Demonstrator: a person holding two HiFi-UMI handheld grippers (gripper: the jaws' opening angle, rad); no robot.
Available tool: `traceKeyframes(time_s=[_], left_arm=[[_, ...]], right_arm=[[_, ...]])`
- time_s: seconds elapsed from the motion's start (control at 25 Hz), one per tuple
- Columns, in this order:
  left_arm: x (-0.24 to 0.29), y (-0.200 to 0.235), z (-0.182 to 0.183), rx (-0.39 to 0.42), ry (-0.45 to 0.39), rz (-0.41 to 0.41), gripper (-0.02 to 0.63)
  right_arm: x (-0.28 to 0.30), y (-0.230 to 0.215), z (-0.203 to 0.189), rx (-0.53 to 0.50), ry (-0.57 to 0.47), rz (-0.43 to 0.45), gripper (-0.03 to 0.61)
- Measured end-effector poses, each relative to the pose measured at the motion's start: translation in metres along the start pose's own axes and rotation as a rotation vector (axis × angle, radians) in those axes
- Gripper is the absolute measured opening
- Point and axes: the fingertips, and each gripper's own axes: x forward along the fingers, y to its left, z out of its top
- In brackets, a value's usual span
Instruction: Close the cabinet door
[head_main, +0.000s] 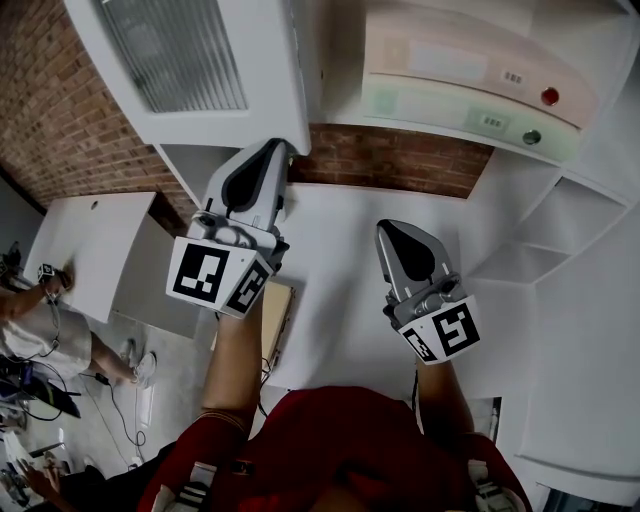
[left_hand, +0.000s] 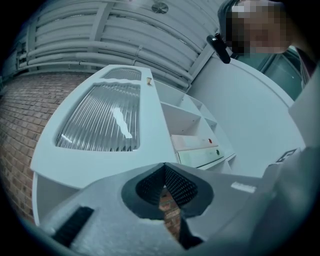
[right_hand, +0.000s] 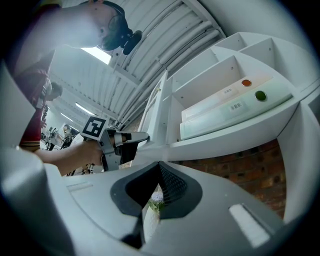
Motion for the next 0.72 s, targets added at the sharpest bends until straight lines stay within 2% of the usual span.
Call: traceKeyframes(time_s=[0.72], left_arm=[[0.033, 0.013, -0.015, 0.009, 0.005, 0.023, 0.0]], right_arm=[[0.004, -0.031, -0.016, 0.031, 0.0, -0.031, 0.014]])
